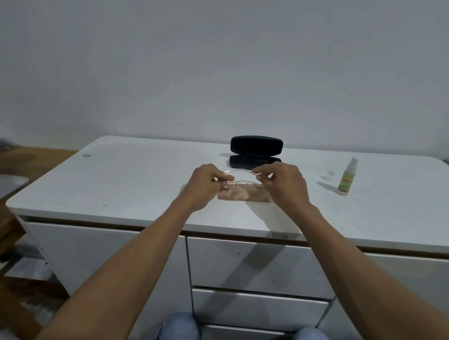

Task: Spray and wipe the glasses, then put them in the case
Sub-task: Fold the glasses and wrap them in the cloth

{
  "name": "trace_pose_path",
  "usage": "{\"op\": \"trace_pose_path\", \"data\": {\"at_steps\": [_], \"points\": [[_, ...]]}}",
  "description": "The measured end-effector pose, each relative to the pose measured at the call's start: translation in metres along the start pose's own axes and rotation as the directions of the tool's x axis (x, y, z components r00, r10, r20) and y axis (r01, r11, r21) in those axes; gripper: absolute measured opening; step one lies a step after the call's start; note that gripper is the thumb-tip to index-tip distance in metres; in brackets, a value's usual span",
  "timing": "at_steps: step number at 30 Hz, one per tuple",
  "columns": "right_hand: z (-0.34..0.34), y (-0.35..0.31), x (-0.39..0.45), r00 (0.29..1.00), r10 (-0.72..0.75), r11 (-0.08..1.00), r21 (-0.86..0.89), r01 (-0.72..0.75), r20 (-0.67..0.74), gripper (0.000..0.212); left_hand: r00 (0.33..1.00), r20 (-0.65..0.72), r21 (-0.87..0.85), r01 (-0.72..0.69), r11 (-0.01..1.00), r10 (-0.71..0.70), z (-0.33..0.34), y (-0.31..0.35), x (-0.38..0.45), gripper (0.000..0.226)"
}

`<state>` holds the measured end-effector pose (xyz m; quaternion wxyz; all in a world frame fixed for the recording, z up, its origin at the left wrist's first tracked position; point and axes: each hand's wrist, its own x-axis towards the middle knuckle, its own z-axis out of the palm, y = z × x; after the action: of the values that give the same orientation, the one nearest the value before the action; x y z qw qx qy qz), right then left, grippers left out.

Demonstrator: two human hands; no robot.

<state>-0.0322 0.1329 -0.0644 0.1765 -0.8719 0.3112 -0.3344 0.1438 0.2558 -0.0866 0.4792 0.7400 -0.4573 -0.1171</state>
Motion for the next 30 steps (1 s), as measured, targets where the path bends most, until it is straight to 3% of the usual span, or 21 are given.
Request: {"op": "trace_pose_path", "data": {"at_steps": [3,8,13,18,22,30], "points": [[0.003,-0.004,0.002,0.996,-0.024,0.996,-0.082,0.031,0.091,0.022,0.998,-0.016,-0.125,0.064,0.990,-0.067,-0.008,-0.002,0.002,0.030],[0.005,-0.009,0.000,0.989,-0.058,0.983,-0.164,0.081,0.139,0.033,0.996,0.001,-0.146,0.088,0.985,-0.089,-0.012,-0.004,0.003,0.025],[0.001,0.002,-0.002,0.995,-0.037,0.995,-0.089,0.045,0.090,0.031,0.997,-0.067,-0.001,-0.030,1.000,0.030,-0.014,0.008,-0.004,0.018],[-0.007,0.013,-0.008,0.978,-0.062,0.995,-0.063,0.076,0.198,0.037,0.996,0.067,0.158,-0.076,0.985,0.066,-0.024,0.008,-0.010,0.026],[-0.011,0.012,-0.014,0.967,-0.081,0.994,-0.054,0.096,0.240,0.046,0.982,0.165,0.343,-0.149,0.927,0.097,-0.028,0.011,-0.015,0.049],[-0.017,0.011,-0.008,0.937,-0.045,0.998,-0.035,0.061,0.348,0.052,0.978,0.187,0.344,-0.157,0.926,0.096,-0.029,0.010,-0.013,0.045]]}}
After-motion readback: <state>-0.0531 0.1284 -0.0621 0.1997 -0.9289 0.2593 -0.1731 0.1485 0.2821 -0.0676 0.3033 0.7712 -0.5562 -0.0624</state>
